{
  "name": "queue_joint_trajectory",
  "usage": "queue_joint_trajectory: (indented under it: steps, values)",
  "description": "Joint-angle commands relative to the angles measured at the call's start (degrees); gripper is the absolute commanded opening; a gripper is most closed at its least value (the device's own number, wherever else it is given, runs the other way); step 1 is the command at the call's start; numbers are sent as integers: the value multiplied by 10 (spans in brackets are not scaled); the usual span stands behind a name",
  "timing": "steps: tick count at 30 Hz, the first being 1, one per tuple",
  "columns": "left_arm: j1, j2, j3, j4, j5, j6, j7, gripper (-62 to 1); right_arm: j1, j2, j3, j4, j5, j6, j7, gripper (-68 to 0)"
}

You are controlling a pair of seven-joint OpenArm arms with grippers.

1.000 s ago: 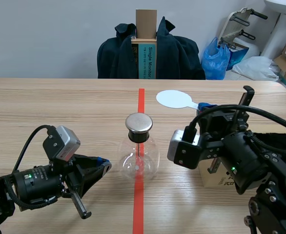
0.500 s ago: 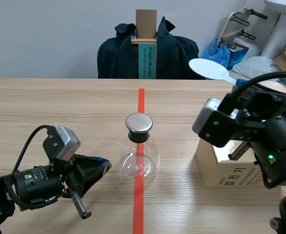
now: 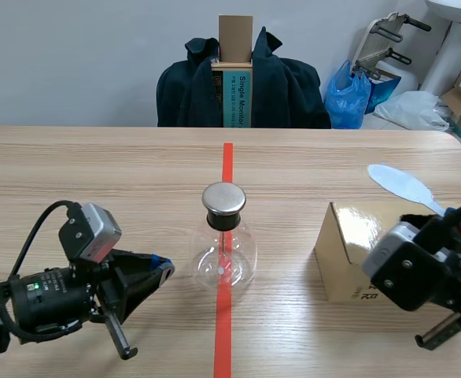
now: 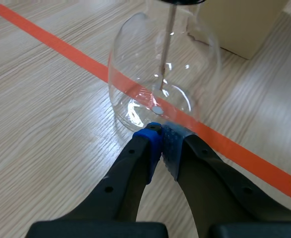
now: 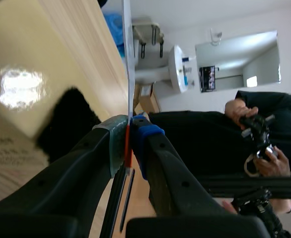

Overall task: Do the electroscope experiment.
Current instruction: 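Put the plate down on the right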

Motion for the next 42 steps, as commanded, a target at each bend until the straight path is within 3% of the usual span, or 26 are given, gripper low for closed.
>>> queue_joint_trajectory:
  steps: [1, 7, 11, 16, 21, 23, 27, 42]
  values:
    - [31, -23, -25, 51, -5, -2, -10, -593, 8, 0, 10, 5, 9, -7, -12, -666]
    - [174, -91, -117, 205, -12, -2, -10, -593, 18, 0, 27, -8, 25, -6, -37, -667]
    - [302, -125, -212, 301, -39, -9, -10, -593, 30, -12, 27, -35, 20, -5, -37, -666]
    - [410, -130, -310, 374, -52, -13, -10, -593, 37, -31, 21, -57, 18, -2, -33, -666]
    - [423, -130, -327, 390, -52, -22, -7, -579, 38, -50, 11, -71, 9, -1, -42, -634]
    - [423, -130, -327, 390, -52, -23, -7, -461, 39, -56, 9, -75, 10, -1, -49, -633]
    - [422, -128, -327, 390, -52, -24, -14, 14, 53, -57, -5, -92, 10, -1, -68, -633]
    - [422, -126, -327, 390, -52, -23, -27, 14, 76, -57, -20, -120, 5, -2, -90, -633]
